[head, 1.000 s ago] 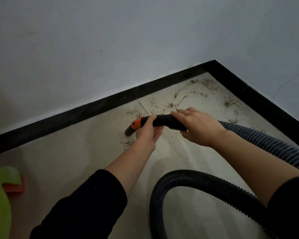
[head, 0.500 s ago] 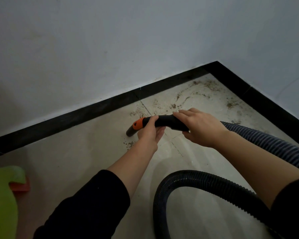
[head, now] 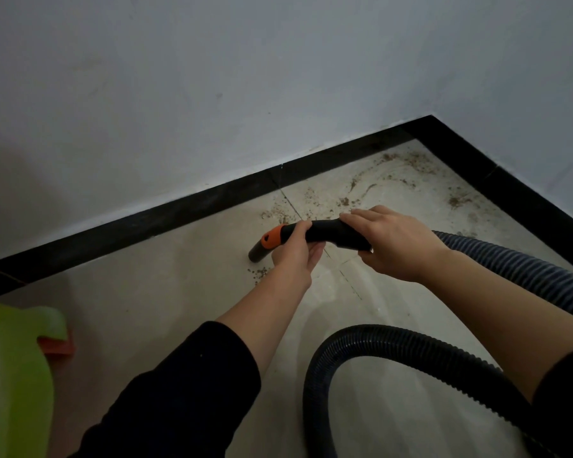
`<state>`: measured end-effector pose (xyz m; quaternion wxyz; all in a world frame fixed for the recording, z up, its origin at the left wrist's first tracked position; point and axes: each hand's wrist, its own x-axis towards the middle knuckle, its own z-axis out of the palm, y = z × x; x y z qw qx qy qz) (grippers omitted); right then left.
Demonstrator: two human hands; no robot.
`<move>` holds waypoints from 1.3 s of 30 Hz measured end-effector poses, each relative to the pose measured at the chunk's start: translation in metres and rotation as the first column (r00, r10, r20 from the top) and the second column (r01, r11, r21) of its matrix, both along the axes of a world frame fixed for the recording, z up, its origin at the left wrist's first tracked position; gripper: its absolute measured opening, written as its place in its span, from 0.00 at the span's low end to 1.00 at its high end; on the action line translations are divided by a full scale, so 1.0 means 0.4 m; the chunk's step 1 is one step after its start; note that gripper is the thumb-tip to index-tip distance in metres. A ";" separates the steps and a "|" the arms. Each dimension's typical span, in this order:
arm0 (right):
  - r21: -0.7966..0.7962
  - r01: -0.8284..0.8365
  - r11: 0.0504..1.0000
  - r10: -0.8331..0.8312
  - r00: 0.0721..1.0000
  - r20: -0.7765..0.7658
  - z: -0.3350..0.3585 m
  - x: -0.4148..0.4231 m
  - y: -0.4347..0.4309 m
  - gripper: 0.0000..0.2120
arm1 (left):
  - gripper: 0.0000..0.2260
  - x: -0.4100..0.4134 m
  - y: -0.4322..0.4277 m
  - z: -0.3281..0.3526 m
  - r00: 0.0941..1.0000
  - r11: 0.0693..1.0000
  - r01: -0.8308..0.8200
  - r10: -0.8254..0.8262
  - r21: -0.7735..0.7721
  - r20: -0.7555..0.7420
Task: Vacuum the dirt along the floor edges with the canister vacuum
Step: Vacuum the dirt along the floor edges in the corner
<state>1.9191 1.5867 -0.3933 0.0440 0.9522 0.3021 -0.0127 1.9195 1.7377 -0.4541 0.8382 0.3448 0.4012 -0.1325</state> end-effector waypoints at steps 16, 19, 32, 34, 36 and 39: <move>0.012 0.008 1.000 -0.008 1.000 -0.021 0.019 -0.028 -0.048 0.26 | 0.11 -0.048 -0.054 0.015 1.000 0.999 -0.013 0.013 -0.032 0.003; 0.010 0.017 1.000 -0.017 1.000 -0.021 0.019 -0.035 -0.063 0.25 | 0.10 -0.054 -0.069 0.017 1.000 0.999 -0.004 0.004 -0.038 0.011; 0.000 0.050 0.999 -0.050 0.998 -0.035 0.026 -0.061 -0.119 0.24 | 0.08 -0.076 -0.131 0.017 1.000 0.999 0.011 -0.010 -0.042 0.015; -0.009 0.052 0.999 -0.052 0.998 -0.035 0.027 -0.063 -0.119 0.24 | 0.08 -0.078 -0.130 0.016 1.000 0.999 0.012 -0.012 -0.037 0.009; -0.013 0.048 0.999 -0.049 0.998 -0.038 0.024 -0.064 -0.112 0.24 | 0.09 -0.079 -0.125 0.013 1.000 1.000 0.006 -0.006 -0.030 0.003; -0.008 0.041 0.999 -0.041 0.998 -0.043 0.020 -0.064 -0.099 0.23 | 0.12 -0.081 -0.116 0.009 1.000 1.000 -0.012 0.012 -0.025 0.000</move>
